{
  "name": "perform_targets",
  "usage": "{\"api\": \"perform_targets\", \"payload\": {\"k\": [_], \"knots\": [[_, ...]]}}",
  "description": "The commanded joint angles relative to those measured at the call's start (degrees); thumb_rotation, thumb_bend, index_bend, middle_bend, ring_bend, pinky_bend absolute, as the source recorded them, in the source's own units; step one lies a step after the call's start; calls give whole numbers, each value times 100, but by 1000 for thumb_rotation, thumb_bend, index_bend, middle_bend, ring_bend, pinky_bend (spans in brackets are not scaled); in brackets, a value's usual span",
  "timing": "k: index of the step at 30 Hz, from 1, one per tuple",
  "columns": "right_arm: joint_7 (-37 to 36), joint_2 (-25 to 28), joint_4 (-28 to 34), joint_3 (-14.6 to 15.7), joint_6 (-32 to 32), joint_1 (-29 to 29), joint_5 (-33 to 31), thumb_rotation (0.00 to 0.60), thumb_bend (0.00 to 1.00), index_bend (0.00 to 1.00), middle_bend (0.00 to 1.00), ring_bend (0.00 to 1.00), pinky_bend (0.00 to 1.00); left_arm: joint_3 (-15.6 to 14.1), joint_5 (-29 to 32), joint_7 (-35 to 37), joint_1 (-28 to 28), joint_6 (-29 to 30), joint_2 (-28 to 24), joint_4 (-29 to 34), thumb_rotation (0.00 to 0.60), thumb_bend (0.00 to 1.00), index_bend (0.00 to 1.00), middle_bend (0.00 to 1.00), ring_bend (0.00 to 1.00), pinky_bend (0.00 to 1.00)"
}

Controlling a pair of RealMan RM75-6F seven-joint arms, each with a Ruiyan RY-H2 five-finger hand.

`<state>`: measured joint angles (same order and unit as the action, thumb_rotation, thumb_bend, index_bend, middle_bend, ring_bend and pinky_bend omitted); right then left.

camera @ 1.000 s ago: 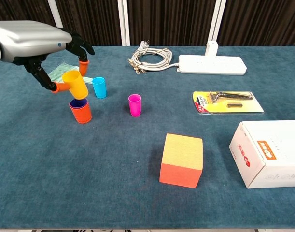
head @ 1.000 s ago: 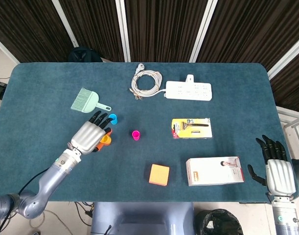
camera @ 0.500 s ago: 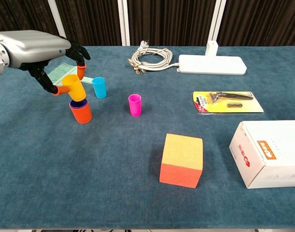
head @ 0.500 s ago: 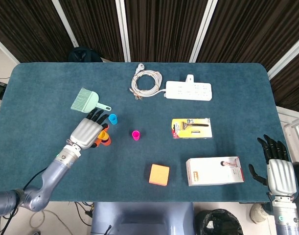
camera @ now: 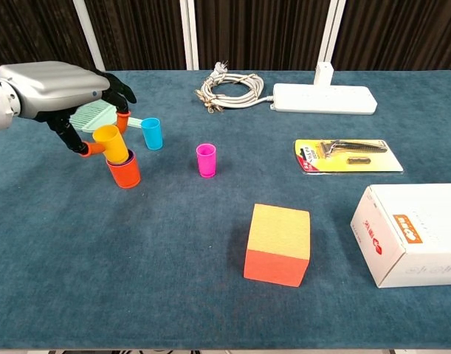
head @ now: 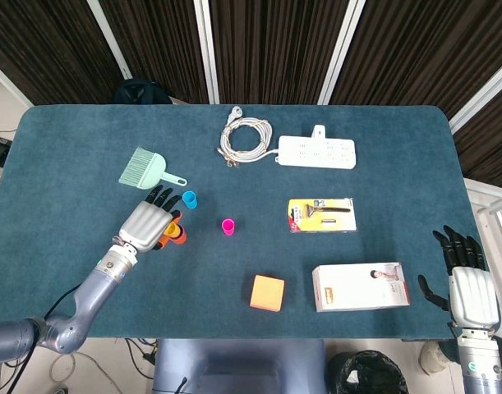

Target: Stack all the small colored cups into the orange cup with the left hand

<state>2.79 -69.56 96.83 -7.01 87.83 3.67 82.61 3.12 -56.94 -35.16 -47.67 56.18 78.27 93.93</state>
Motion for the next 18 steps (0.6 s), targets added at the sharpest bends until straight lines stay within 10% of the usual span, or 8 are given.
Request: {"api": "perform_targets", "payload": {"k": [1, 9, 18], "knots": [[0, 6, 7, 0, -6, -2, -9, 600, 398, 129, 72, 90, 48, -47, 54, -127, -14, -27, 20, -26, 600, 306, 376, 119, 0, 0], [6, 8, 15, -5, -20, -1, -31, 600, 398, 129, 73, 90, 48, -77, 214, -382, -46, -23, 3, 35, 600, 215, 157, 100, 0, 0], [39, -5, 16, -7, -36, 2, -53, 600, 399, 128, 73, 90, 48, 272, -80, 42, 40, 380, -262, 374, 600, 199, 139, 99, 0, 0]]}}
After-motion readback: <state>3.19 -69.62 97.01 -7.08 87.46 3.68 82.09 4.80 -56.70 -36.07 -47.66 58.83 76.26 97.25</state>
